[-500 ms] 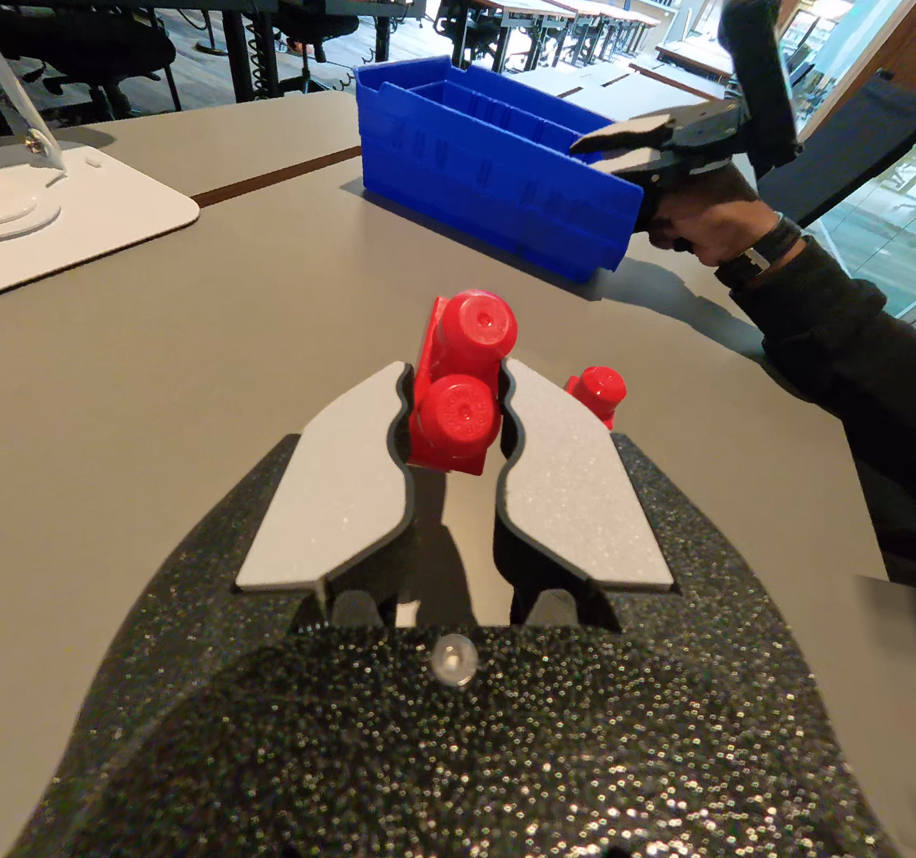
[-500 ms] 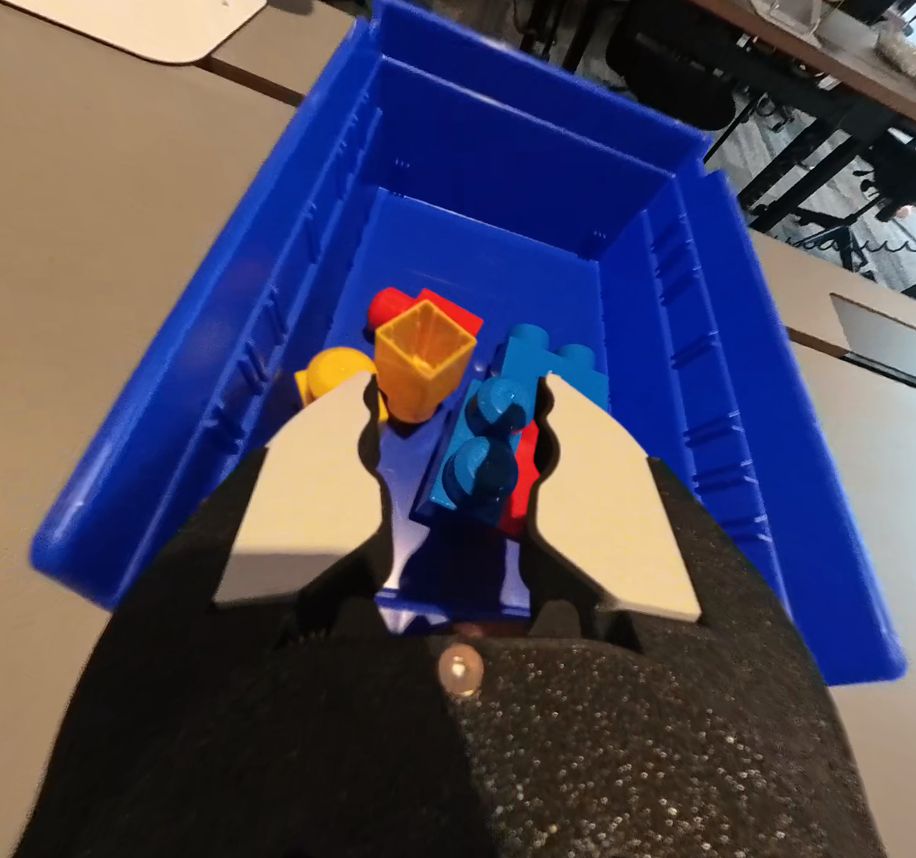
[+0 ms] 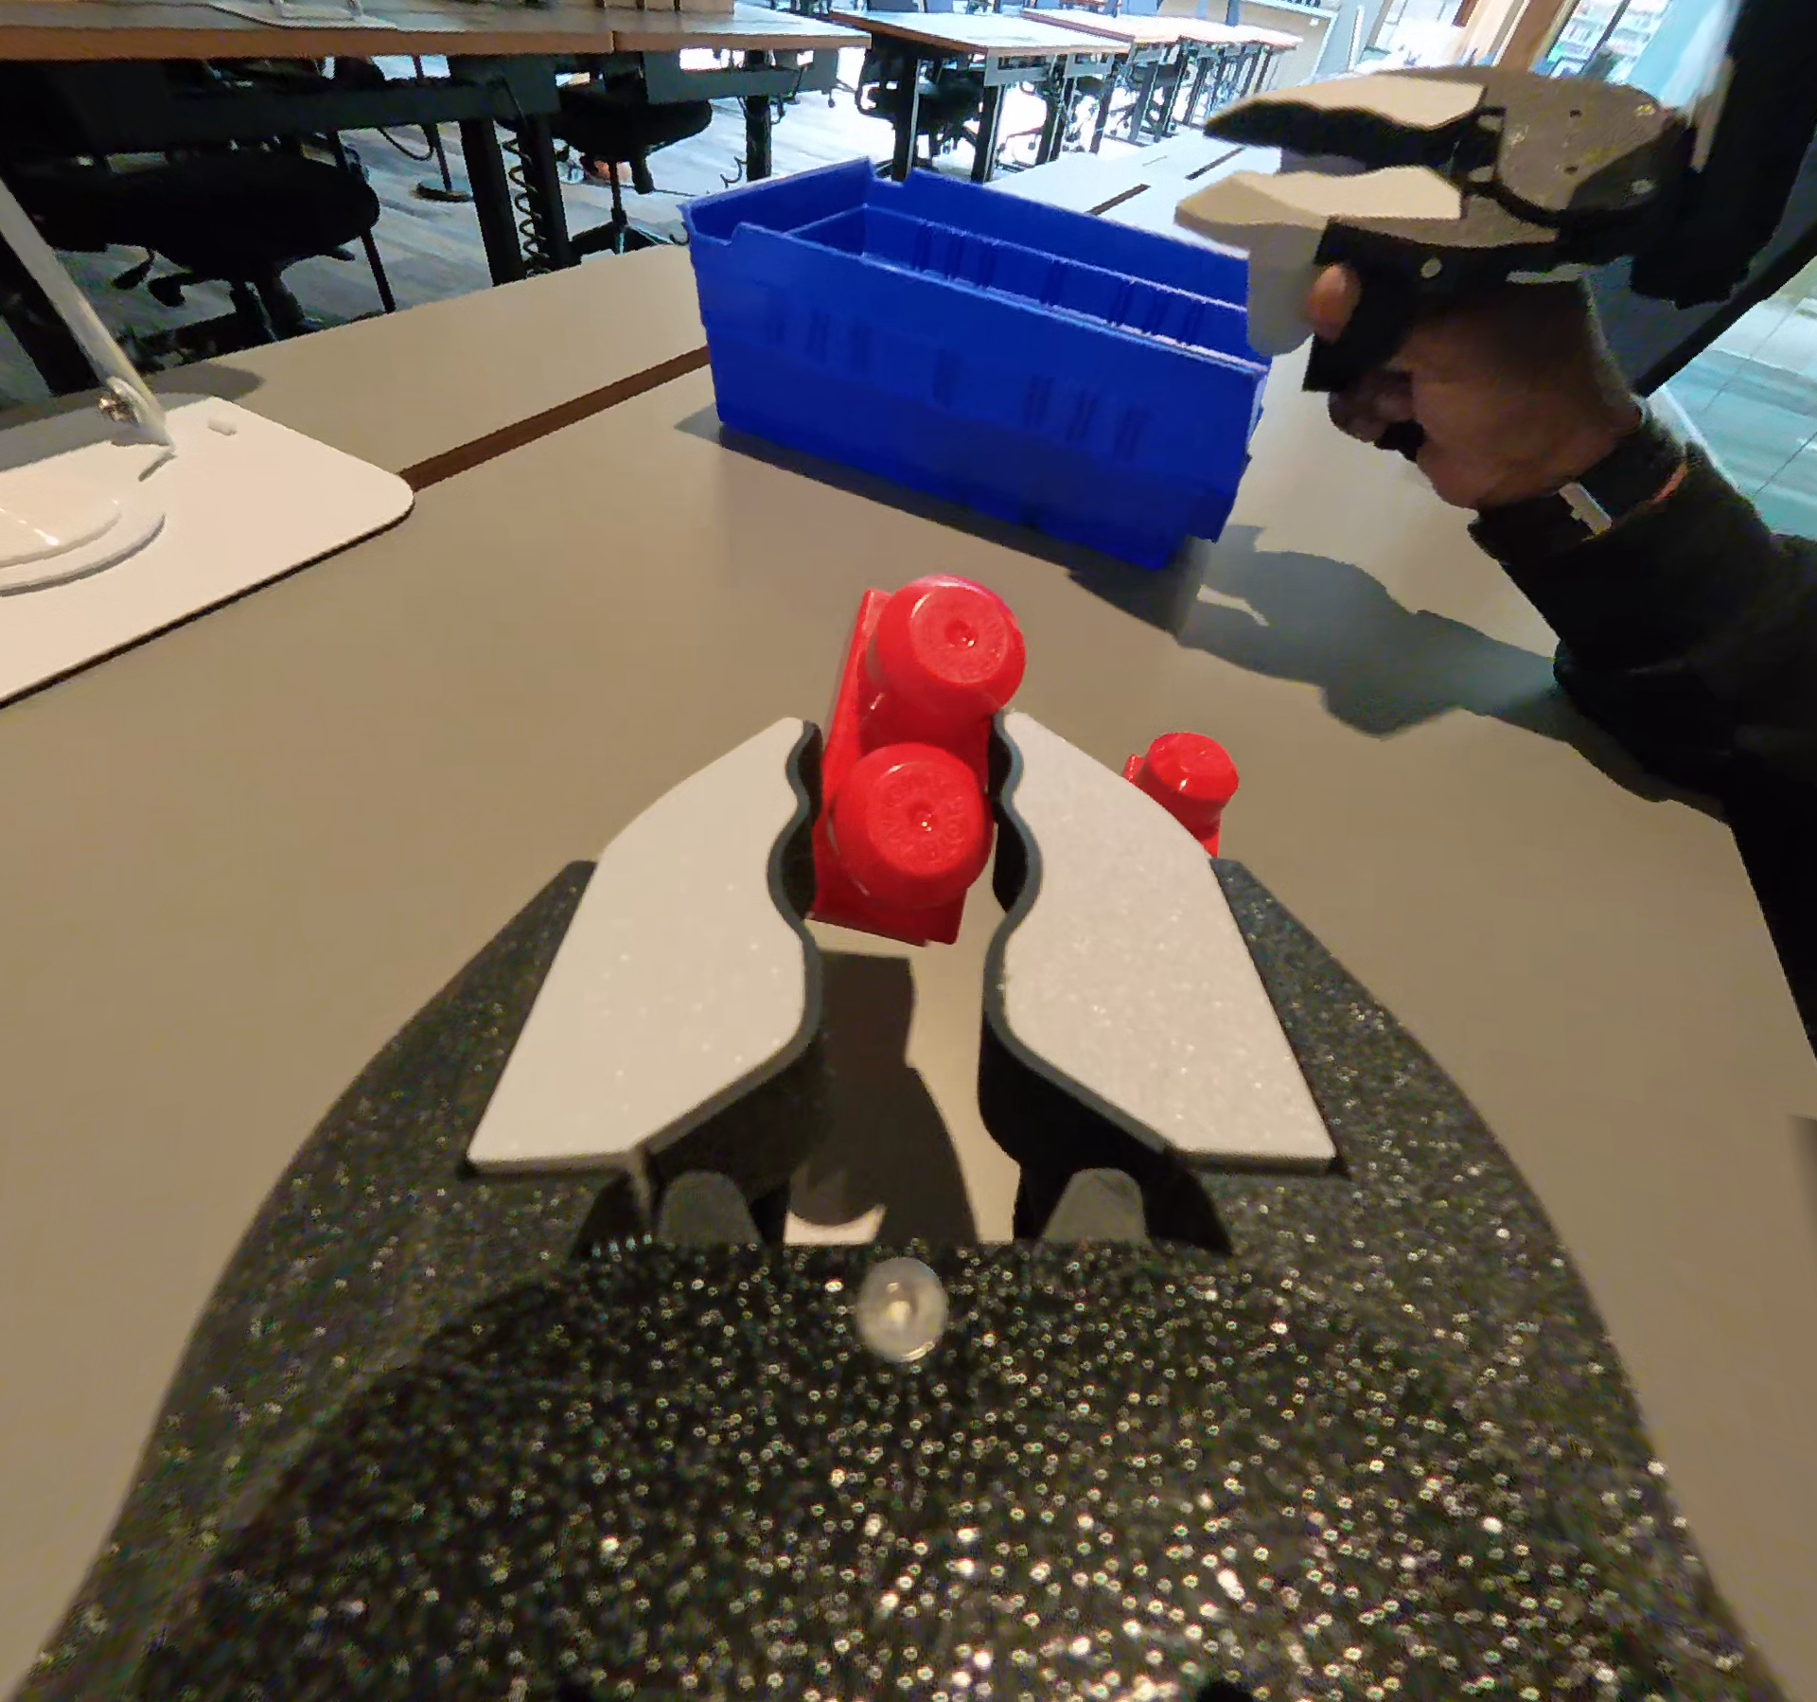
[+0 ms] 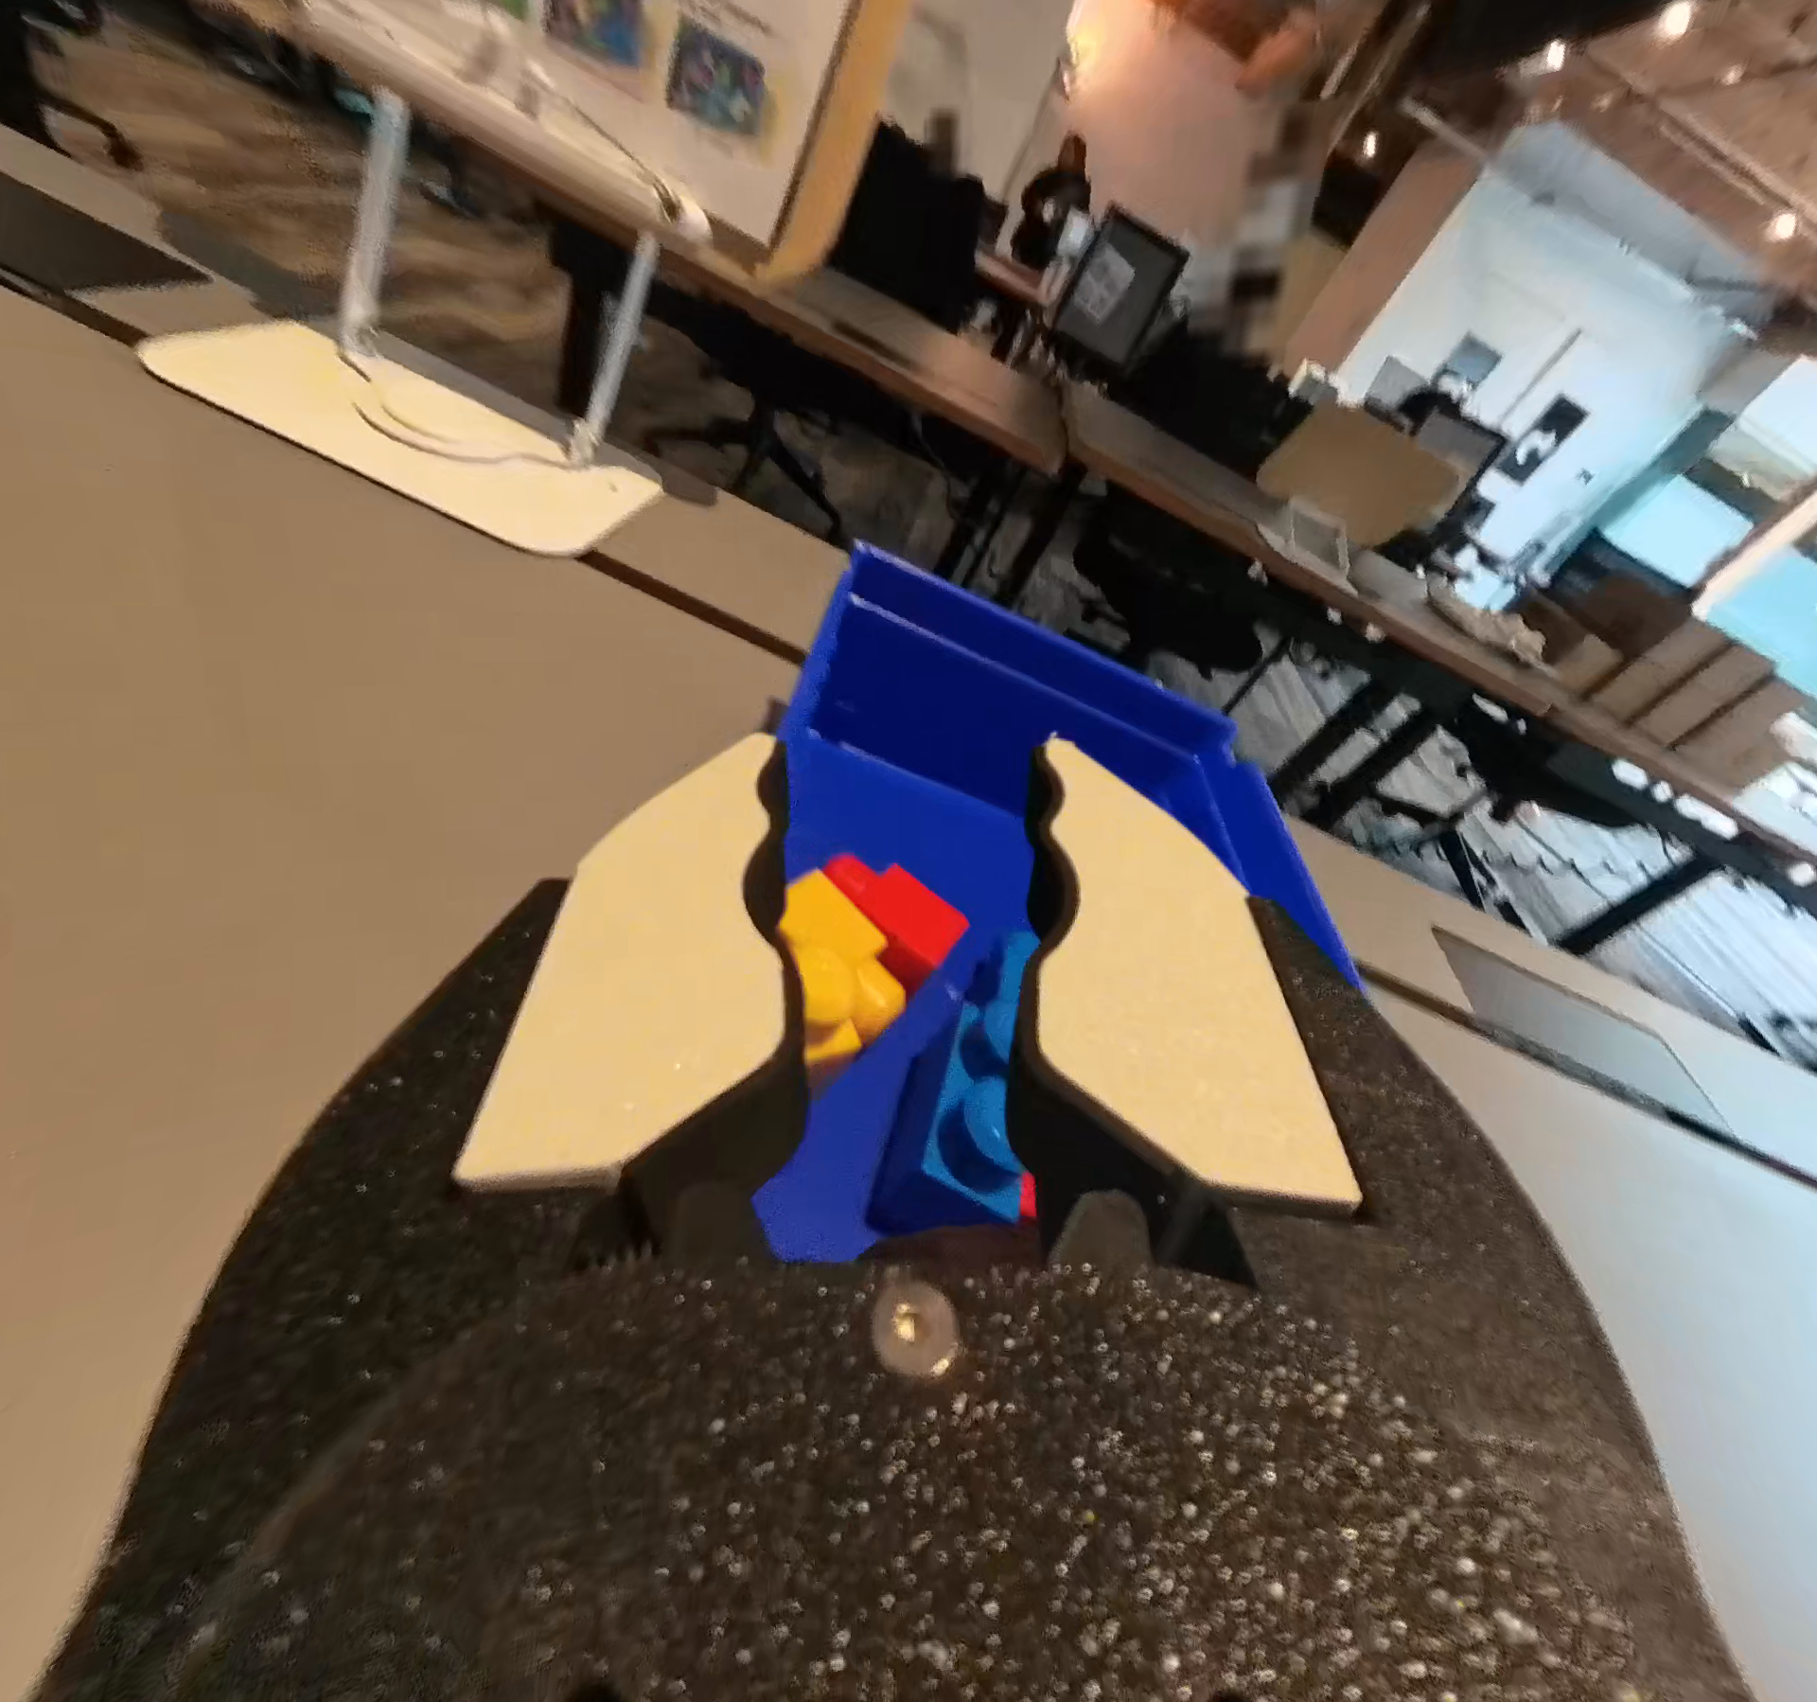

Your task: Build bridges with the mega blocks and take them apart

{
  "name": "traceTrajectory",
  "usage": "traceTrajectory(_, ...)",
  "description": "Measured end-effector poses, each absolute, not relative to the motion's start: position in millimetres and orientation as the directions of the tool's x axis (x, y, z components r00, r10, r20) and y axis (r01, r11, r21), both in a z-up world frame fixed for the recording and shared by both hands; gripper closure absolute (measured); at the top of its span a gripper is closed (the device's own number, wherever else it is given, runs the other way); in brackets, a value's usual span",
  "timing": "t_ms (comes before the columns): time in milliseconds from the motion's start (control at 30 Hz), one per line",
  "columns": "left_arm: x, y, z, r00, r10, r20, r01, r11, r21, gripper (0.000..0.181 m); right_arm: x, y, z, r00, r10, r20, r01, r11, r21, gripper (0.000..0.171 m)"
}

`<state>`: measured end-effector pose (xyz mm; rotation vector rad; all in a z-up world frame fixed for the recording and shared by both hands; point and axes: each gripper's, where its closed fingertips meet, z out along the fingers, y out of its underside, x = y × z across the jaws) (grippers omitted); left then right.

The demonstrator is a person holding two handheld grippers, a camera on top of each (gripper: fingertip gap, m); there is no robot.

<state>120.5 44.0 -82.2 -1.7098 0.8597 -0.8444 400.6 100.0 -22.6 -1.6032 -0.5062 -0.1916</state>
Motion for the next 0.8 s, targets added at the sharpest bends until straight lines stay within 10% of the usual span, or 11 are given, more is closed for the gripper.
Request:
traceTrajectory(33, 121.7, 42.7, -80.9, 0.499, -0.858, 0.125, -0.157, -0.231, -0.96, 0.15, 392.2, 95.3, -14.6, 0.88, 0.229, 0.416, 0.418, 0.039, -0.907, 0.125)
traceTrajectory(233, 133.9, 29.4, -73.2, 0.444, -0.896, 0.016, -0.201, -0.117, -0.973, 0.15, 318.3, 47.2, 20.3, 0.798, 0.553, 0.239, 0.109, 0.257, -0.96, 0.133)
traceTrajectory(800, 166.3, -16.6, -75.4, 0.191, -0.969, -0.155, -0.299, 0.093, -0.95, 0.15, 177.2, -23.7, -73.5, 0.256, 0.903, 0.344, 0.335, 0.252, -0.908, 0.119)
